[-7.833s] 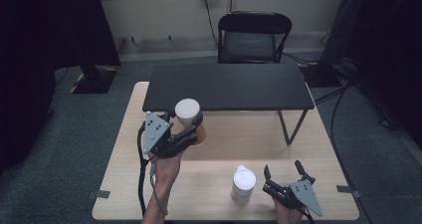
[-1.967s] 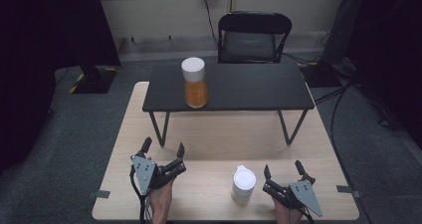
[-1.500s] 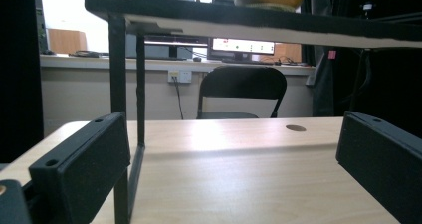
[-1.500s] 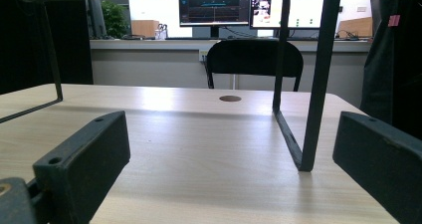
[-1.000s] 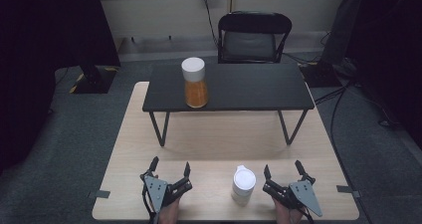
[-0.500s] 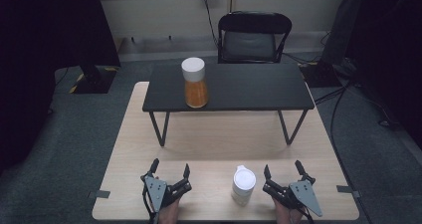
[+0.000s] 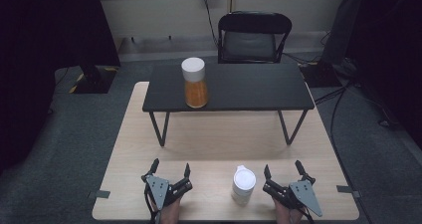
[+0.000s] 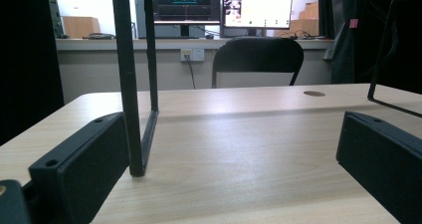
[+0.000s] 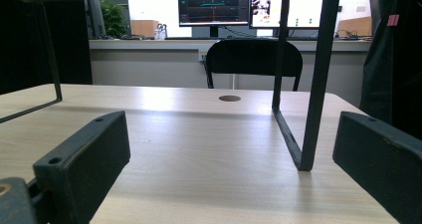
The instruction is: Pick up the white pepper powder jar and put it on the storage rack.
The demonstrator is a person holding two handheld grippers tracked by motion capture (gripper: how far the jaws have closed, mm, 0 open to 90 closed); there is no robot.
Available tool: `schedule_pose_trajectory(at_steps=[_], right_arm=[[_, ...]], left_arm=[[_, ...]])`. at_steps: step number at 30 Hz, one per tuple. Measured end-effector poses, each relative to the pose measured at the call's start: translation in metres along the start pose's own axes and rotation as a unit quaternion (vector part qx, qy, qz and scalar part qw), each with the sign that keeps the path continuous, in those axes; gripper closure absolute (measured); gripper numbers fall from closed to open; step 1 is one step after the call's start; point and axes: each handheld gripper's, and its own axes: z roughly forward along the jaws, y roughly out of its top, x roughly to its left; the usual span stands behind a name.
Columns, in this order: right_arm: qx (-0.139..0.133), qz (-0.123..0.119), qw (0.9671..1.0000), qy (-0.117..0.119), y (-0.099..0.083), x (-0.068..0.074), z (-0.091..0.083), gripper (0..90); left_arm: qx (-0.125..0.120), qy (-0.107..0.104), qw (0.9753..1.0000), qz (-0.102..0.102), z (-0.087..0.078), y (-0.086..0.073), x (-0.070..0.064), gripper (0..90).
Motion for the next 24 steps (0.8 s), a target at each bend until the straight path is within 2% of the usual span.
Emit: schedule_pose_trajectory(at_steps=[24], right_arm=[[-0.001, 0.001, 1.0, 0.002, -0.0001, -0.001, 0.0001, 0.0]], left_arm=[[0.0, 0.0, 1.0, 0.0, 0.0001, 0.0001, -0.0001, 0.0]])
